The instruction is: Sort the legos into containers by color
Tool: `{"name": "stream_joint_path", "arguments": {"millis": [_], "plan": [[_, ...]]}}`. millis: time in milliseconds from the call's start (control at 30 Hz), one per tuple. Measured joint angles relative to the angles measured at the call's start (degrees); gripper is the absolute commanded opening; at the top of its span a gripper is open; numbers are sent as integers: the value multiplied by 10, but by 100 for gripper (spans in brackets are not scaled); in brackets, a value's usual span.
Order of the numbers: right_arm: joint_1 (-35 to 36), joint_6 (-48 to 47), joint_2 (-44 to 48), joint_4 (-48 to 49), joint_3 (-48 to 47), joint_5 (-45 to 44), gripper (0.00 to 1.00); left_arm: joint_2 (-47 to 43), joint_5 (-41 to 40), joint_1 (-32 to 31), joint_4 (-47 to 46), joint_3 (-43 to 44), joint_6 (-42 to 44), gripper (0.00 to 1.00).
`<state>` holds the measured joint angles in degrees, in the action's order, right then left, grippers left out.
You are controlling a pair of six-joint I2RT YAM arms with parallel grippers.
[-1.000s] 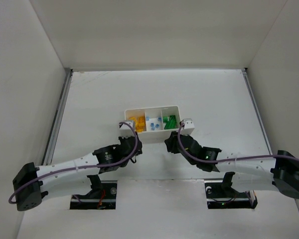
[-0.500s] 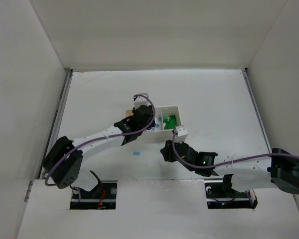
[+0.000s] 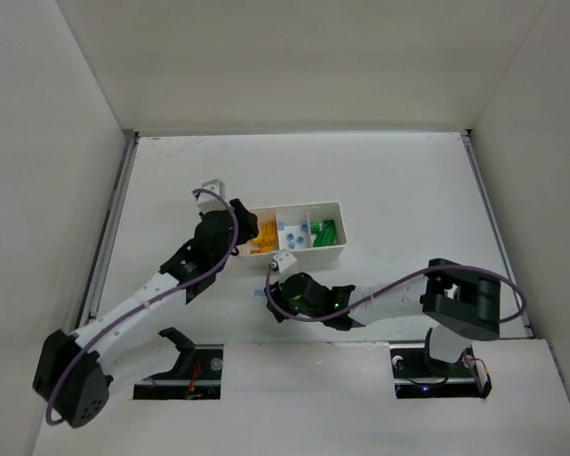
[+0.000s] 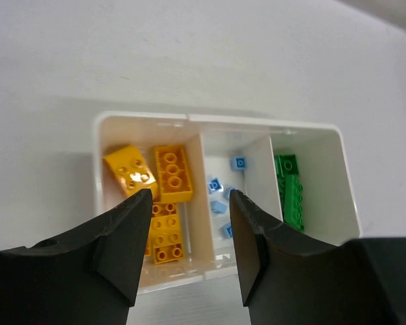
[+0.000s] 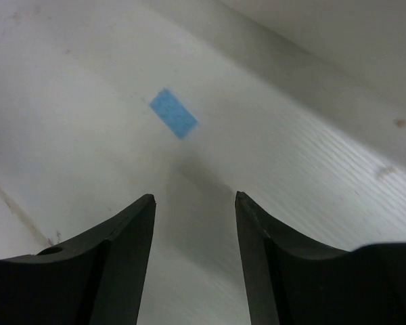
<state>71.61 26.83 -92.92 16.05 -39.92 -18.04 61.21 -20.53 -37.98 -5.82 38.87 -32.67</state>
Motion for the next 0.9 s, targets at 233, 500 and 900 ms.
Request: {"name": "stream_joint_path", "arguments": {"millis": [233,500,900], "plan": [[0,-79,-100,-6,-100,23,62,-165,-3,73,2,-105,-18,47],[-21,-123,-145,-47,-169,31,52,-199,34,134,-2,-139,-27,47],[-12,-100,-159,-83,-199,21,45,-207,75,162,-23,-157,-35,47]]}}
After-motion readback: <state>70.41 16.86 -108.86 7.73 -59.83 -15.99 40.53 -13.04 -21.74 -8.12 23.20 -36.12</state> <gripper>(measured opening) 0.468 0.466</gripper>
